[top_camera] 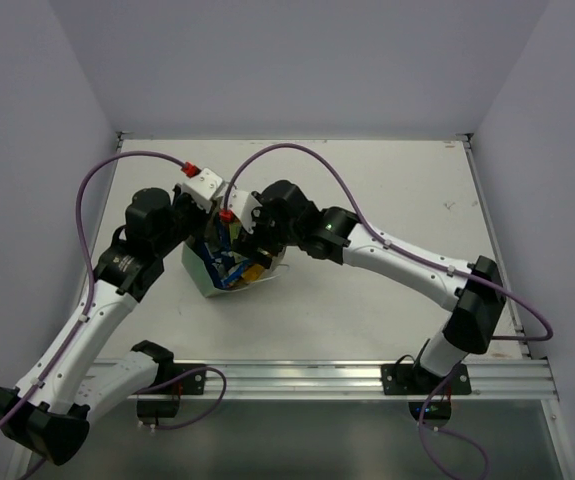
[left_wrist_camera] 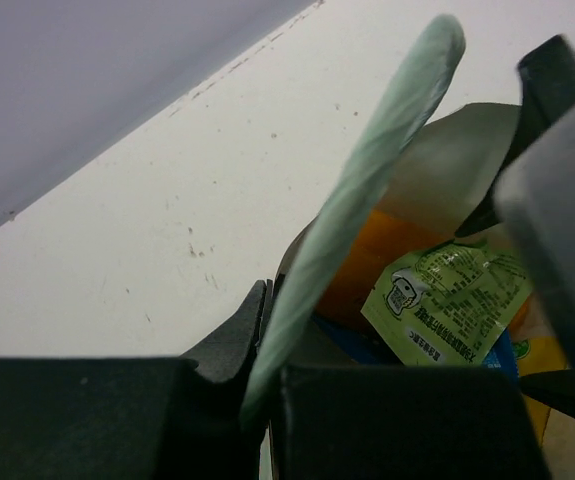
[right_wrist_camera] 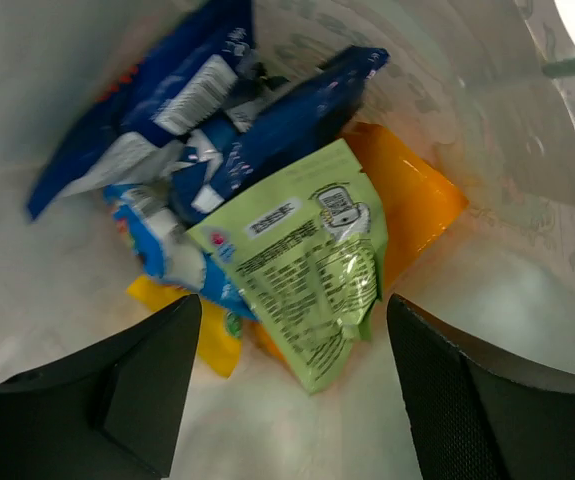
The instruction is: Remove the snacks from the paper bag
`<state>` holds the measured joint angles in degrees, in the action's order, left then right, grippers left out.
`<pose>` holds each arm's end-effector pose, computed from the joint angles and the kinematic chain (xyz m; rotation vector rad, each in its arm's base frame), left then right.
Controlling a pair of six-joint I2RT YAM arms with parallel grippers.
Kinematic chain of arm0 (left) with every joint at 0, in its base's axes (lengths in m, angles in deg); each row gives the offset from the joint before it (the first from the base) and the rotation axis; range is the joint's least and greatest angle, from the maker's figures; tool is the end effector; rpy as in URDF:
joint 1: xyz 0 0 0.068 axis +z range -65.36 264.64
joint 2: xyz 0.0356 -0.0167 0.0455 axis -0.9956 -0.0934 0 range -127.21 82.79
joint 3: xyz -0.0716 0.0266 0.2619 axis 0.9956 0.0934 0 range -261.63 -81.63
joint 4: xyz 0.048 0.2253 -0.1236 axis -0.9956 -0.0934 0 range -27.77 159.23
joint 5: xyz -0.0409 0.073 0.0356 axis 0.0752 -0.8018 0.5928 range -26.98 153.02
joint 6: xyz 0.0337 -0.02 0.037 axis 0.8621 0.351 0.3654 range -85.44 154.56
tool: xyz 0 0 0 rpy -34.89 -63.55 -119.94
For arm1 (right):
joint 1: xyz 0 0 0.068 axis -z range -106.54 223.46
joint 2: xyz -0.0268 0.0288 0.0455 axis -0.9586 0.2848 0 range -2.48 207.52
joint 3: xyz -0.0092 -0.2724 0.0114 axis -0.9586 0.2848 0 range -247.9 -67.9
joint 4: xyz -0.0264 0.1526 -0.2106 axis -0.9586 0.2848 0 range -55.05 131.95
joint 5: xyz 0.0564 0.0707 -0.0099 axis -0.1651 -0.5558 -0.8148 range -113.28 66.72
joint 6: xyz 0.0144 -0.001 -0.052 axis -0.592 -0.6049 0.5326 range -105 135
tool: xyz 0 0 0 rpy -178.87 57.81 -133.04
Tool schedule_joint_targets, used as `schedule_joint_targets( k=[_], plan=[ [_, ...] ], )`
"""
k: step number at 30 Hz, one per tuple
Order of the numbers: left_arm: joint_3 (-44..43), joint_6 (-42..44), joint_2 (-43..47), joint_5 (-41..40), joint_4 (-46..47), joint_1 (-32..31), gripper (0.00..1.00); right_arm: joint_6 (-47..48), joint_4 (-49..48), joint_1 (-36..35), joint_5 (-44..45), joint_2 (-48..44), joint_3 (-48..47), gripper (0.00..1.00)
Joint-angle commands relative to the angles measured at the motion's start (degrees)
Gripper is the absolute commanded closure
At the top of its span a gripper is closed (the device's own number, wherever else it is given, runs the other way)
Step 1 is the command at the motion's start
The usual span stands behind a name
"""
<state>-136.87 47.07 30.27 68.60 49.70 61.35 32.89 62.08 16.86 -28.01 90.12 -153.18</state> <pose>0.1877 -0.0846 0.3629 0.6381 1.7561 -0.2208 0.2029 0.3128 0.3435 -1.3751 1.7291 0.4715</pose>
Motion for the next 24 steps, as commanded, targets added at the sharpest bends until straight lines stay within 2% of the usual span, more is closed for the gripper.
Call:
schedule_joint_targets(
  k=[1, 9, 15, 19, 20, 24],
  plan=[
    [-2.24, -1.70, 1.62, 1.18, 1.07, -0.09, 1.00, 2.15, 0.46, 0.00, 4.46, 2.41, -3.76, 0.21],
    [-1.97, -1.61, 1.62, 1.71, 1.07, -0.09, 1.00, 3.12, -0.68, 0.70, 8.25, 8.38, -5.25, 0.15],
    [-1.97, -1.53, 2.32, 1.89, 1.07, -0.09, 1.00, 2.41, -1.56, 1.14, 8.25, 10.67, -4.73, 0.17],
    [-1.97, -1.53, 2.24, 2.06, 1.16, -0.09, 1.00, 2.06, -2.17, 1.23, 7.02, 11.38, -3.76, 0.29],
    [-1.97, -1.53, 2.24, 2.15, 1.16, -0.09, 1.00, 2.06, -2.17, 1.31, 6.84, 11.64, -3.50, 0.34],
    [-1.89, -1.61, 2.24, 2.33, 1.60, -0.09, 1.00, 1.97, -2.09, 1.23, 6.40, 11.99, -2.18, 0.43]
  ],
)
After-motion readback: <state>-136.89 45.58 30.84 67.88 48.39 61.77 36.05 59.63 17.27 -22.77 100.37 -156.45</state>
